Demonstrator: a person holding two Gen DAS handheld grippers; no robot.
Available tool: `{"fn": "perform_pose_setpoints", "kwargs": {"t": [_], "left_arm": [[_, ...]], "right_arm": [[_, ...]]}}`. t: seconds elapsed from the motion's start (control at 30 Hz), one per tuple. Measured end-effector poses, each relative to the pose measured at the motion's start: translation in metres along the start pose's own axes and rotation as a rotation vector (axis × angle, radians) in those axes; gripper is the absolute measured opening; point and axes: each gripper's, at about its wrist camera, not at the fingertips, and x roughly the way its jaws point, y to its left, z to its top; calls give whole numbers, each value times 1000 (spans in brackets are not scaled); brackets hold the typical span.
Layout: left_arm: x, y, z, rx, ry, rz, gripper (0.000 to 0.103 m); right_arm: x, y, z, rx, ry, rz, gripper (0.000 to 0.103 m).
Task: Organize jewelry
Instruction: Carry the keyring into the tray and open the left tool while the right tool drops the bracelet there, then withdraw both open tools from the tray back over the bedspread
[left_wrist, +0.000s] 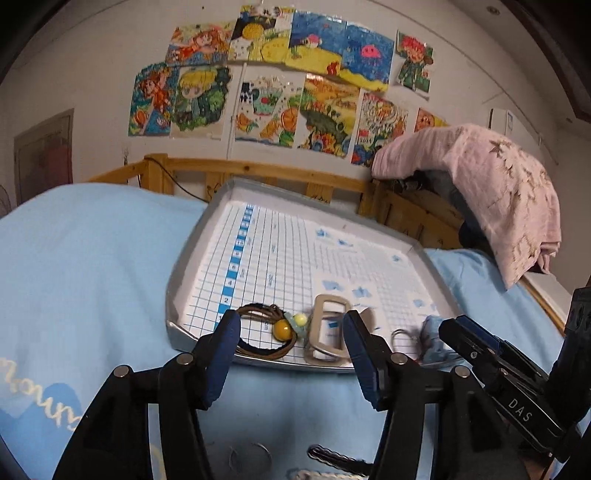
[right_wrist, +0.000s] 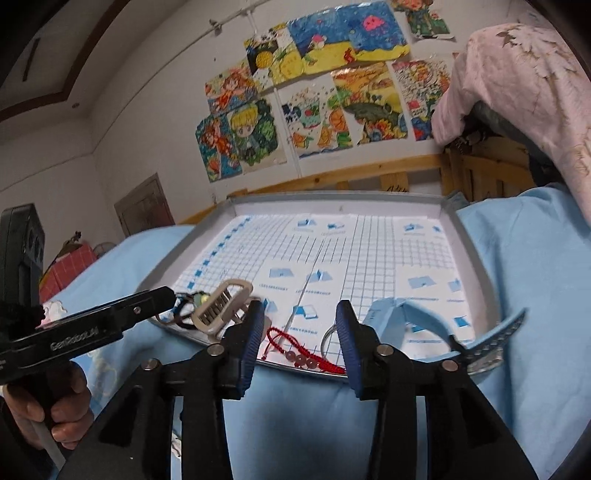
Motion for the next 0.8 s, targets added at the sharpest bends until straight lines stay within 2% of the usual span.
{"fn": "perform_pose_setpoints", "kwargs": {"t": [0.03, 0.1, 0.13, 0.2, 0.27, 0.33, 0.4, 0.57, 0.67, 0.8], "left_arm": [[-7, -1, 2, -1, -11, 1, 62], [-28, -4, 3, 4, -58, 14, 82], [-35, -4, 2, 6, -75, 20, 86], [-59, -7, 1, 10, -119, 34, 94], [-78, -9, -2, 10, -147, 43, 102], [-99, -10, -7, 10, -184, 63, 103], [-122, -10, -14, -4, -210, 71, 103], [-168, -9, -33, -18, -252, 100, 103], [-192, -15, -52, 9, -260, 167, 103], [-218, -19, -80, 26, -252, 163, 103]], "right_arm": [[-6, 0, 2, -4, -10, -6, 36], [-19, 1, 6, -18, -33, -14, 36], [-29, 3, 8, -29, -56, -22, 37], [-49, 6, 12, -32, -92, -27, 53], [-68, 10, 16, -37, -126, -29, 59], [-88, 15, 20, -51, -148, -35, 65], [-110, 21, 21, -52, -180, -59, 78], [-165, 31, 13, -61, -236, -103, 94], [-198, 32, 0, -33, -250, -119, 98], [-240, 36, -24, -12, -271, -136, 99]]}}
